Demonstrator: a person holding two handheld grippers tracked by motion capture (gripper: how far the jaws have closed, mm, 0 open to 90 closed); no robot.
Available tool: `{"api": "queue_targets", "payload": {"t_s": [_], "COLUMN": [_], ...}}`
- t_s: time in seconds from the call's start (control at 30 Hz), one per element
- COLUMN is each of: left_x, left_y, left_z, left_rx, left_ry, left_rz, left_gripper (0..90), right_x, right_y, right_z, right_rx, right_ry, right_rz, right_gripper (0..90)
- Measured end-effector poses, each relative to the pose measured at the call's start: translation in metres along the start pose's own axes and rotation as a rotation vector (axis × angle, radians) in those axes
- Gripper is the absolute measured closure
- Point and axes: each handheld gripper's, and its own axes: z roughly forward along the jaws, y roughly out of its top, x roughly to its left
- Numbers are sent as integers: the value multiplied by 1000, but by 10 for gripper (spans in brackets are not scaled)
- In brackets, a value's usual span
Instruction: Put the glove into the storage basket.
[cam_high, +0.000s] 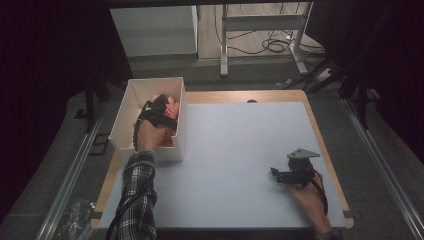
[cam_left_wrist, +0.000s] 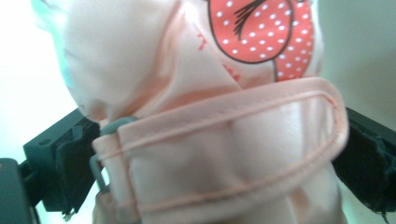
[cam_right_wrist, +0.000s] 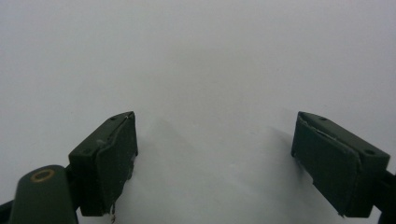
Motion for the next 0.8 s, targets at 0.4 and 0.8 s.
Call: {"api": "queue_targets", "payload": {"t_s": [0.4,0.8], "left_x": [2,3], "left_y": [-8,-19], "left_z": [-21,-45], "left_rx": [-82,-188], "left_ry": [-25,-50], "left_rz": [11,47], "left_gripper": [19,21], "right_x": [0,0], "right_y": [0,0], "right_z": [0,0], "right_rx": [0,-1], "right_ry": [-1,-2], "right_rz": [0,-1], "right_gripper": [148,148]}}
